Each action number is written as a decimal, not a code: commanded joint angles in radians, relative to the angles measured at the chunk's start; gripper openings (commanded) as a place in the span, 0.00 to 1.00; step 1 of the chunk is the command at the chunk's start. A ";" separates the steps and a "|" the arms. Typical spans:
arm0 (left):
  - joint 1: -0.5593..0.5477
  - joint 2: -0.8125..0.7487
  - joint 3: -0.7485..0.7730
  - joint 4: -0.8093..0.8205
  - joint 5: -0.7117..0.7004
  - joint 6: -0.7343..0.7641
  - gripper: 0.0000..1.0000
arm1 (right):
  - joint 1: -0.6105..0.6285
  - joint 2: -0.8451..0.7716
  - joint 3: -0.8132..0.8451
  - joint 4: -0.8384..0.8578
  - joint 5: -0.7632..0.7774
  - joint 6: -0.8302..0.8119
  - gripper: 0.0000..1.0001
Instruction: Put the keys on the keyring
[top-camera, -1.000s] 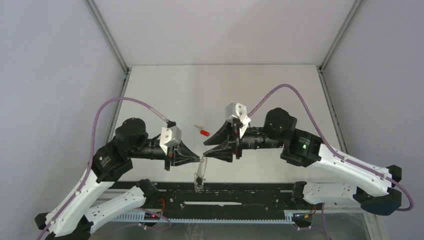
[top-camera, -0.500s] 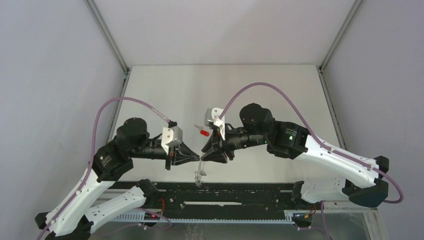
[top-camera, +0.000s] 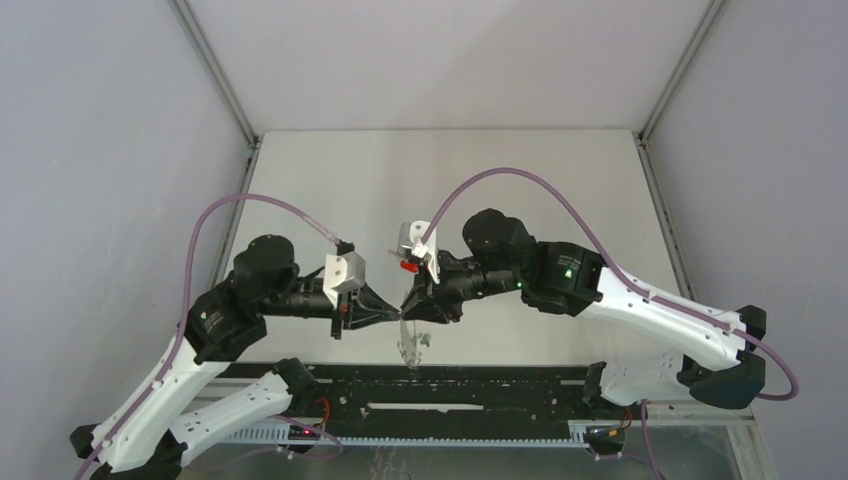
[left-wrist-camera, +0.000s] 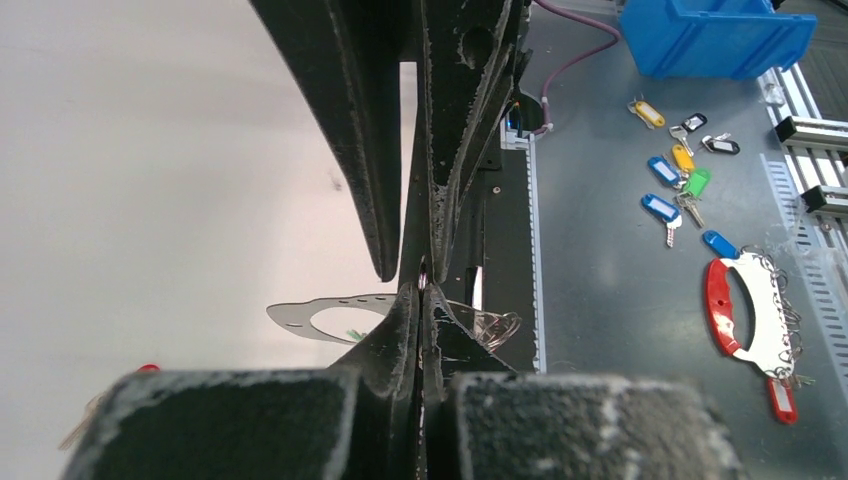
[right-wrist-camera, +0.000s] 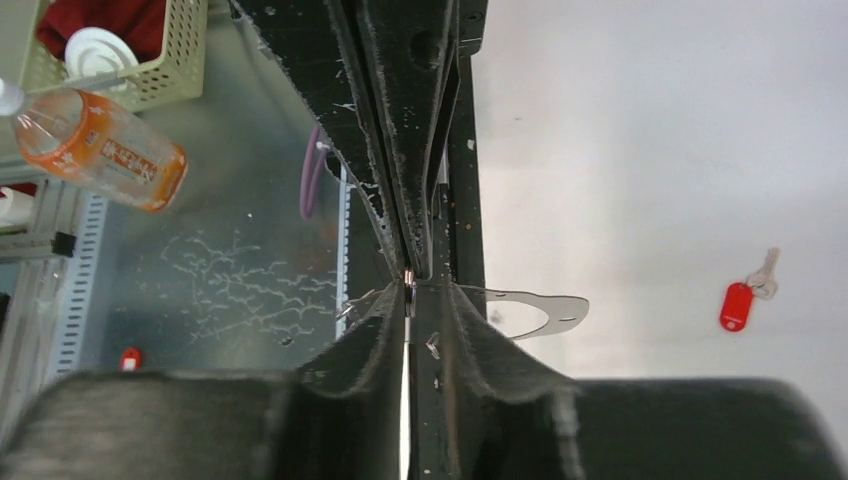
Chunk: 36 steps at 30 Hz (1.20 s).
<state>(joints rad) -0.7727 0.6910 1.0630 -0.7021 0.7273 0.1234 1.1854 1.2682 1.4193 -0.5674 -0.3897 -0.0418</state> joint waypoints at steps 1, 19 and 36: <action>0.003 -0.008 0.030 0.033 0.006 0.016 0.00 | 0.008 0.014 0.059 -0.005 0.011 -0.013 0.20; 0.003 -0.038 -0.009 -0.009 0.105 0.045 0.50 | -0.018 -0.265 -0.407 0.681 -0.036 0.231 0.00; 0.007 -0.047 -0.072 0.215 0.092 -0.185 0.32 | -0.023 -0.317 -0.585 1.040 -0.051 0.330 0.00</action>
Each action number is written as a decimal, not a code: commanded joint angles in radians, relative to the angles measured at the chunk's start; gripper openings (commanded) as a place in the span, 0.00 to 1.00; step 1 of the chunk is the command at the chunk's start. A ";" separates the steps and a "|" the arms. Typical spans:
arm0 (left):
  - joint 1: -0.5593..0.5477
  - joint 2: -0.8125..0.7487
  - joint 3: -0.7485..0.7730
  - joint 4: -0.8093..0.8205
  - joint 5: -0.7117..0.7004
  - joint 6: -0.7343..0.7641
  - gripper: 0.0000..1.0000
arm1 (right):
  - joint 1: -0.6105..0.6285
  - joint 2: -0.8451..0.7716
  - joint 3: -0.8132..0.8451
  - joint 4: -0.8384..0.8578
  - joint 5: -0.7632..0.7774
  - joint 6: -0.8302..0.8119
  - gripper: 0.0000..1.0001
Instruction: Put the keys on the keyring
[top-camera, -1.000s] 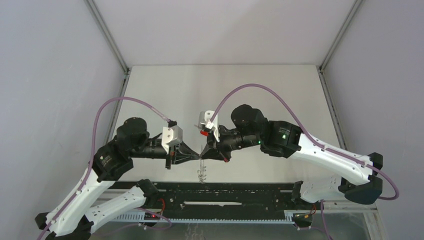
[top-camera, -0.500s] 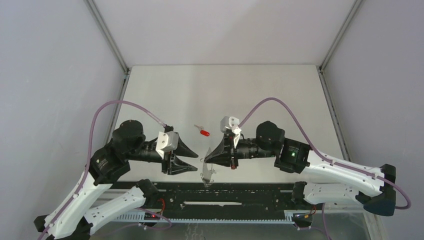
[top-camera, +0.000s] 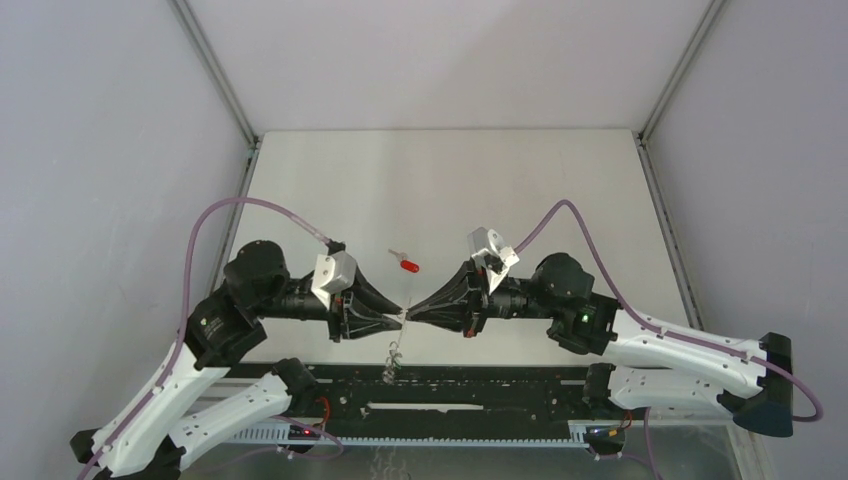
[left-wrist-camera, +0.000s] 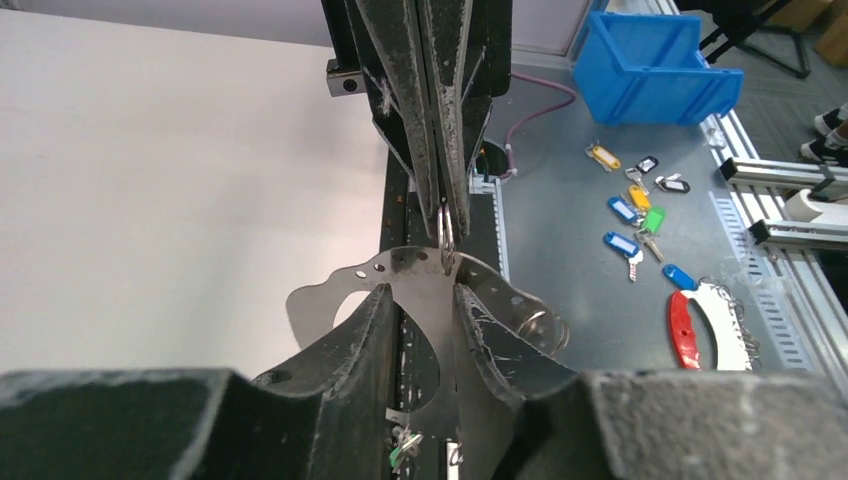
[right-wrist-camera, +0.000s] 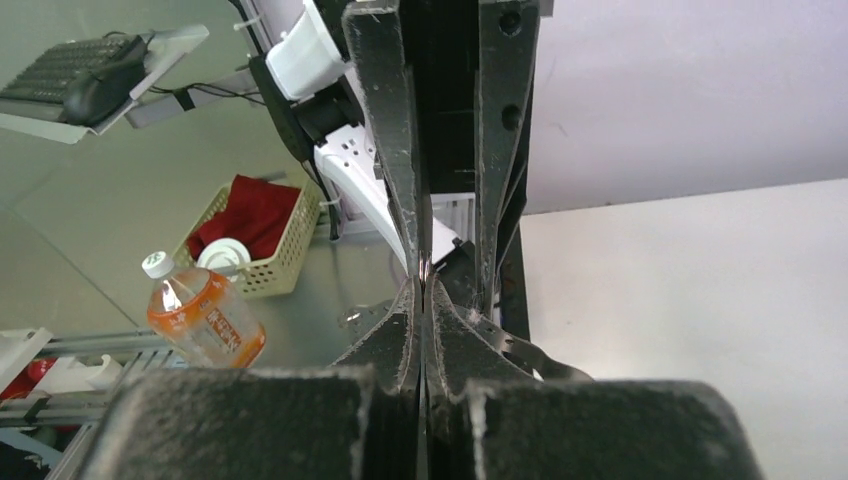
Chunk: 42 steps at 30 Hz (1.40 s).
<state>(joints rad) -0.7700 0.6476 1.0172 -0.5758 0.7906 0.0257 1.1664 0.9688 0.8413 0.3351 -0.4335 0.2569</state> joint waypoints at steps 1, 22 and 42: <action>0.005 -0.002 -0.026 0.095 0.030 -0.095 0.31 | -0.004 -0.014 -0.011 0.148 -0.007 0.035 0.00; 0.021 -0.009 -0.023 0.166 0.088 -0.170 0.04 | -0.002 0.016 -0.016 0.187 -0.022 0.051 0.00; 0.021 0.022 0.038 -0.057 -0.036 0.050 0.00 | -0.080 0.167 0.495 -0.772 -0.087 -0.225 0.52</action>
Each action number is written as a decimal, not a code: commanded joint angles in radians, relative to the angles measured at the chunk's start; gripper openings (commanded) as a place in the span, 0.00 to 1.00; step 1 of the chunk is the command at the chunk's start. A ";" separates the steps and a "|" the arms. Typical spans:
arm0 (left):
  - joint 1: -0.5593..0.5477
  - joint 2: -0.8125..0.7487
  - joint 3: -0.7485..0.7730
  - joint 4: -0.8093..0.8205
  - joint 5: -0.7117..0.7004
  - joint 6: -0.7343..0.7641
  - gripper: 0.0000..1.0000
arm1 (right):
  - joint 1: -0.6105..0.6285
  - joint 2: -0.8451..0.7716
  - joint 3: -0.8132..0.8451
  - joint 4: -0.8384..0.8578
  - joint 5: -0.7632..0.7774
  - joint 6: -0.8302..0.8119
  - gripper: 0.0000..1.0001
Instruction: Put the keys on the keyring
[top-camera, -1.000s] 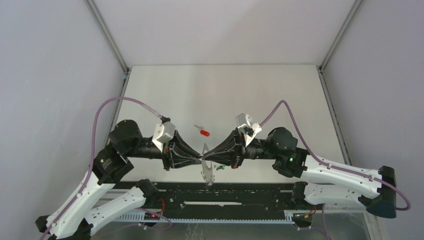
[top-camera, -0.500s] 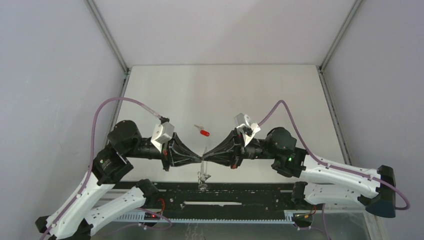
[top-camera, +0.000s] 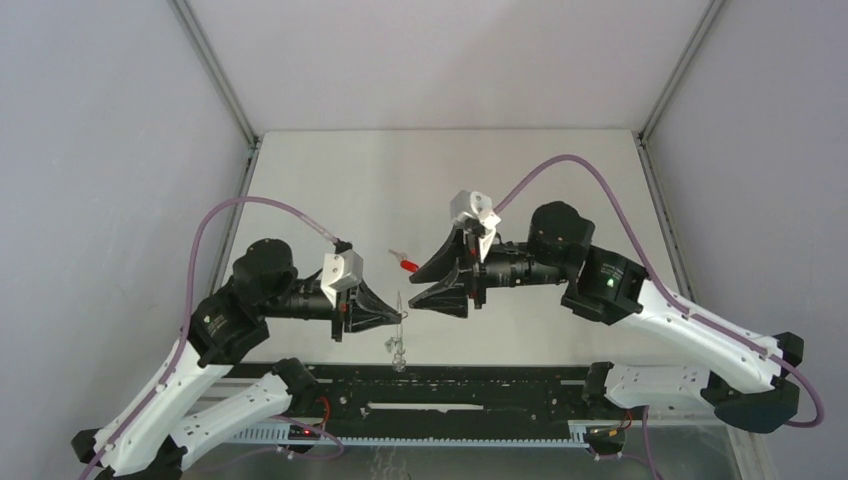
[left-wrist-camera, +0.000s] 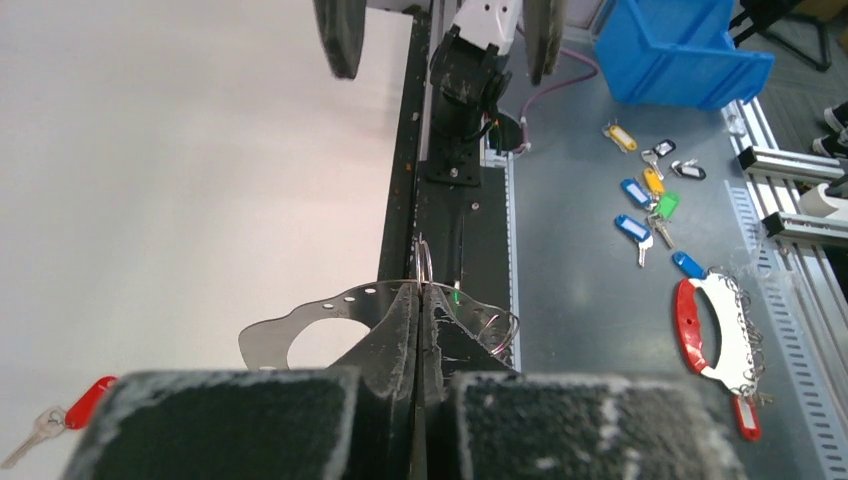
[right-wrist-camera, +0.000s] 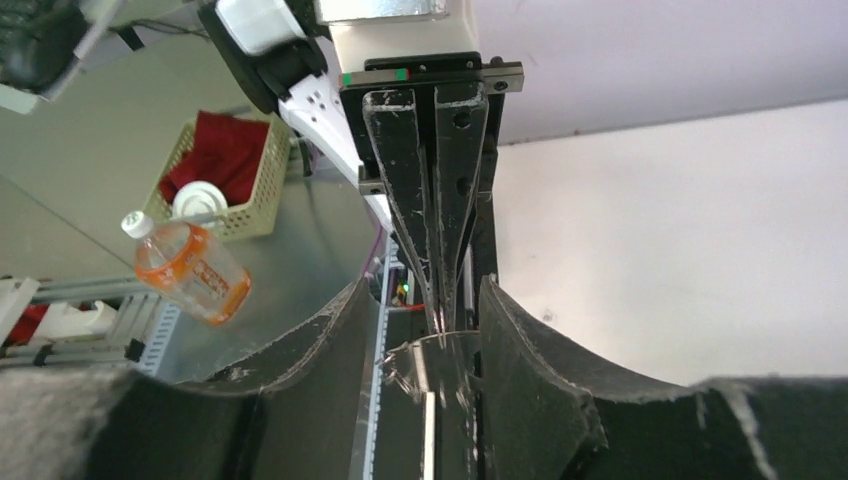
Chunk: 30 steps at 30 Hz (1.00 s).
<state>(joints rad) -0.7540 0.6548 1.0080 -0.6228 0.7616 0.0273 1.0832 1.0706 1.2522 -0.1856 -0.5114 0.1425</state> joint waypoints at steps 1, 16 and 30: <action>0.005 0.020 0.051 -0.012 -0.004 0.049 0.00 | 0.010 0.081 0.108 -0.277 -0.009 -0.128 0.52; 0.005 0.023 0.058 -0.017 0.014 0.045 0.00 | 0.066 0.209 0.252 -0.416 -0.014 -0.241 0.45; 0.005 0.020 0.055 -0.007 0.024 0.034 0.00 | 0.072 0.244 0.270 -0.414 -0.016 -0.243 0.24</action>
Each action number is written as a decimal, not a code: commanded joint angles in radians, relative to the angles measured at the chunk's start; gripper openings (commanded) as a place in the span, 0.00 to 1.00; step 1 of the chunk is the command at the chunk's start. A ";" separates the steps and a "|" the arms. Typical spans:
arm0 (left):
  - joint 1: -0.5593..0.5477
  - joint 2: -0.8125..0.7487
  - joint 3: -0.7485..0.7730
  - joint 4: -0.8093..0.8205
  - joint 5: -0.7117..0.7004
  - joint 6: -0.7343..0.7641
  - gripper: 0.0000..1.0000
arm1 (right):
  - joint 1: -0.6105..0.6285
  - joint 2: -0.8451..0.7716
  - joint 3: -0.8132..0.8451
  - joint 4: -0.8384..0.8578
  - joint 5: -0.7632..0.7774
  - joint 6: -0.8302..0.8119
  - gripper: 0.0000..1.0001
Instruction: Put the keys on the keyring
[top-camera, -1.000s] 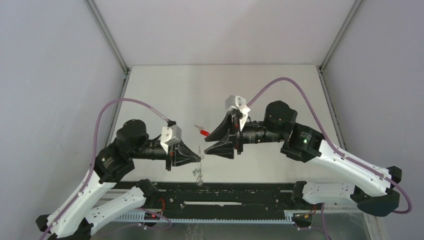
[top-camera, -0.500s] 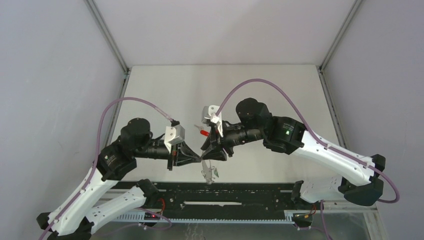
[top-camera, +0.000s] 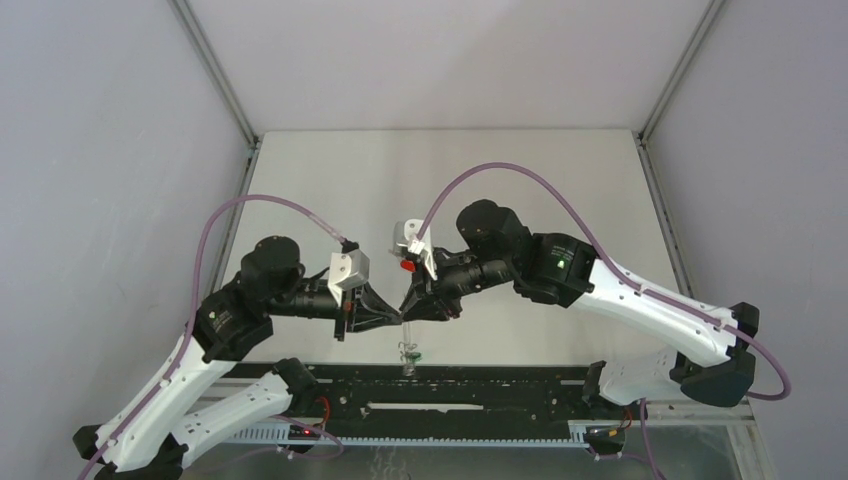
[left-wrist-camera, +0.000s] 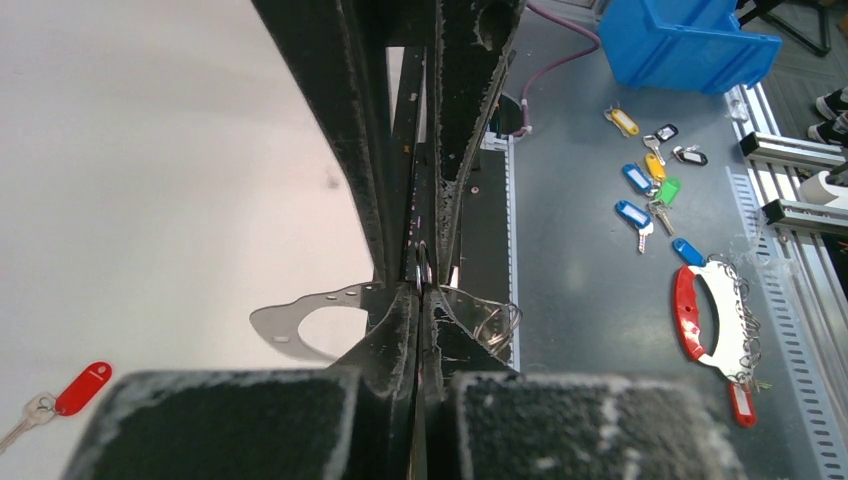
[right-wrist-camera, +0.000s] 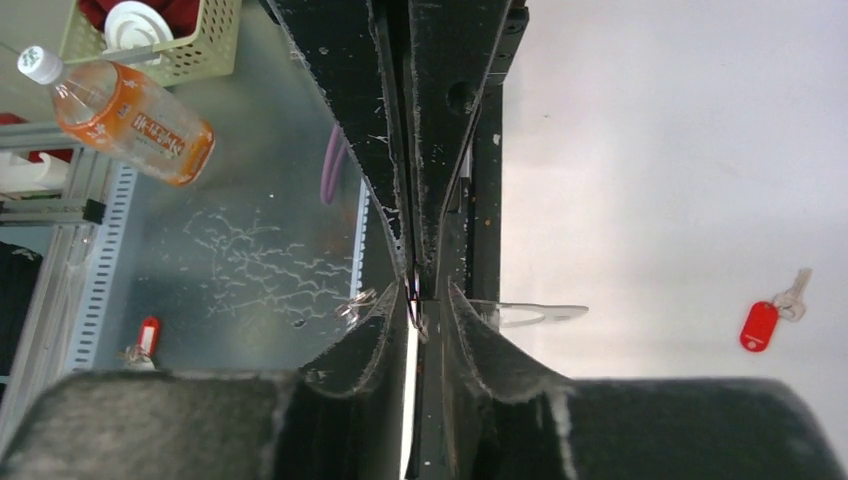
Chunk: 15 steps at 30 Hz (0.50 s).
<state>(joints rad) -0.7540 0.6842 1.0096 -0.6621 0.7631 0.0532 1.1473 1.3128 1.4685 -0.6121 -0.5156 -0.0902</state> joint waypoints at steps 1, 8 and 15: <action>0.005 -0.009 0.053 0.032 0.022 0.008 0.00 | 0.008 0.002 0.055 0.015 -0.010 -0.012 0.16; 0.005 -0.016 0.037 0.047 0.029 0.004 0.12 | 0.007 -0.095 -0.099 0.233 -0.006 0.049 0.00; 0.005 -0.032 0.030 0.052 0.074 0.004 0.29 | -0.002 -0.271 -0.388 0.672 -0.036 0.198 0.00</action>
<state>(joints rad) -0.7506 0.6662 1.0096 -0.6529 0.7856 0.0540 1.1458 1.1168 1.1519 -0.2817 -0.5270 -0.0040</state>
